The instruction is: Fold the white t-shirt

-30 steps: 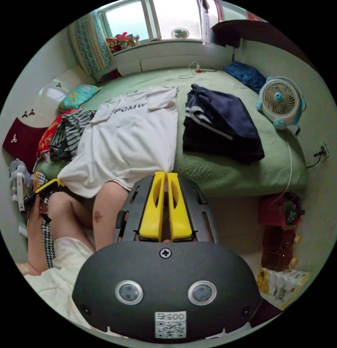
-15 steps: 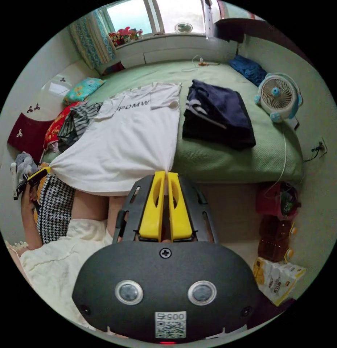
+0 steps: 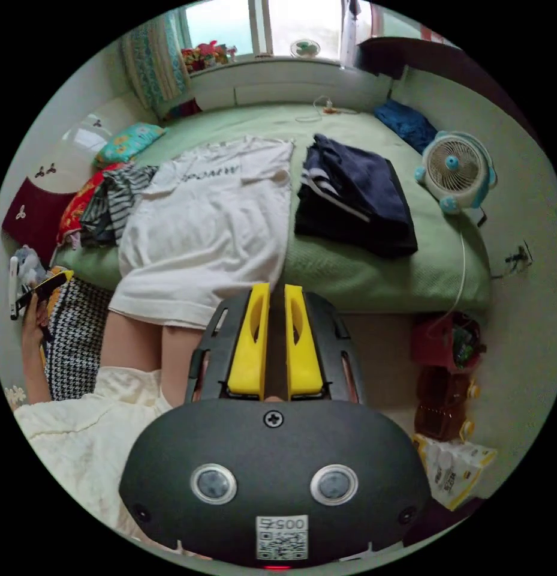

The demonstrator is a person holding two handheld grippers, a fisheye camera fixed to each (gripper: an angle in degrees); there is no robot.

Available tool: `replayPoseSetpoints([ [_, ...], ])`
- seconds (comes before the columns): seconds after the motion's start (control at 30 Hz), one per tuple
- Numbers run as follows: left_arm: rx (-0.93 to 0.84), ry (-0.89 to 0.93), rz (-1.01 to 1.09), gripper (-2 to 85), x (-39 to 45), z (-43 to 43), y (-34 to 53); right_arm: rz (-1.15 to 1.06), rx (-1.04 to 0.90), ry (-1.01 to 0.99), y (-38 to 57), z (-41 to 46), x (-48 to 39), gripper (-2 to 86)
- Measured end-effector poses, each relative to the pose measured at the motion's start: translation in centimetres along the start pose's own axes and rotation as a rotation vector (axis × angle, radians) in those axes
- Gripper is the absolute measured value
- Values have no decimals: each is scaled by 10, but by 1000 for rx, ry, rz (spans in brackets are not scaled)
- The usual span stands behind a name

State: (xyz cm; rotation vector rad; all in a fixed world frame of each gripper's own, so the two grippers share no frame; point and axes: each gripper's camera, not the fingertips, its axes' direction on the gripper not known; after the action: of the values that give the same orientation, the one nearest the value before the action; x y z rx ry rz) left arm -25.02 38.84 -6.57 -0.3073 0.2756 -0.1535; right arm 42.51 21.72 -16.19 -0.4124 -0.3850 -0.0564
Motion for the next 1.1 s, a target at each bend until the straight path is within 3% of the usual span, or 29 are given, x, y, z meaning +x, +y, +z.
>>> replayPoseSetpoints([
  [0.3,-62,46,109,89,14,18,-22,-178,12,5,-30,7,-34,72],
  [0.63,-51,95,95,105,10,21,-54,-120,-28,-33,-48,9,-15,88],
  [0.97,164,10,250,110,1,9,-180,-130,53,-136,-134,11,6,78],
  [1.1,319,9,291,42,-7,17,-269,-209,91,-105,-227,23,8,82],
])
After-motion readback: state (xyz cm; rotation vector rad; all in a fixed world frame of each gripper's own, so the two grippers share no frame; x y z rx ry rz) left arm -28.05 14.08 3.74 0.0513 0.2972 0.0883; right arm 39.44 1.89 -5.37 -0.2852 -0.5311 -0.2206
